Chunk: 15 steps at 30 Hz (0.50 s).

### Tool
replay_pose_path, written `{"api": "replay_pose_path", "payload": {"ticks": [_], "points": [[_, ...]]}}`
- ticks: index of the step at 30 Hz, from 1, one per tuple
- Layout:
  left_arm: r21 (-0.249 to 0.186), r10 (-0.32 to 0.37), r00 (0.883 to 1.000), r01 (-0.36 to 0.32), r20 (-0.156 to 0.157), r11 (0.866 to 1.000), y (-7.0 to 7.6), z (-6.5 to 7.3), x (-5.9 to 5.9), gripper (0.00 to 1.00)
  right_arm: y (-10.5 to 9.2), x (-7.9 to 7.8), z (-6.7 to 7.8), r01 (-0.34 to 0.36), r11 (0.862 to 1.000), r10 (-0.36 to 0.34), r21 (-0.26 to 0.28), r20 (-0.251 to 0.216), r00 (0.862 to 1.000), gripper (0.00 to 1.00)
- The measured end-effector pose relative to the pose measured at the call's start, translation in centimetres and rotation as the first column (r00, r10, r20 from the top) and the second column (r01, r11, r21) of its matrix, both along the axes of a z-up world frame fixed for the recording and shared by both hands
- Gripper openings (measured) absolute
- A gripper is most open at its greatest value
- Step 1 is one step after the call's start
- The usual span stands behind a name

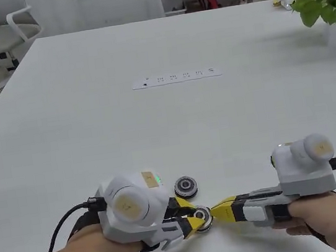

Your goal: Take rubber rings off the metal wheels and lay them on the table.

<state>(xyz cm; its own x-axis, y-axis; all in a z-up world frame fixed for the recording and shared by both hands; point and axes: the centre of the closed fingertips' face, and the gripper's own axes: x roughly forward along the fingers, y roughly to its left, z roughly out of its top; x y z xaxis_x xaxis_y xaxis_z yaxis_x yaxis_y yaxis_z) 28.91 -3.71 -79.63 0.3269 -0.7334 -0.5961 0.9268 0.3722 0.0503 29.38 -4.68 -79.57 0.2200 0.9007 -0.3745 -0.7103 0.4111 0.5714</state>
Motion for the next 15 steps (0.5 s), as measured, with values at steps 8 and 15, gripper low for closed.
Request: {"api": "replay_pose_path", "payload": {"ticks": [8, 15], "points": [[0.000, -0.006, 1.000, 0.006, 0.002, 1.000, -0.04, 0.01, -0.07, 0.12, 0.47, -0.42, 0.23, -0.026, 1.000, 0.026, 0.001, 0.008, 1.000, 0.00], [-0.001, -0.006, 1.000, 0.006, 0.004, 1.000, -0.04, -0.01, -0.11, 0.12, 0.60, -0.61, 0.38, -0.031, 0.999, 0.031, 0.009, -0.002, 1.000, 0.00]]}}
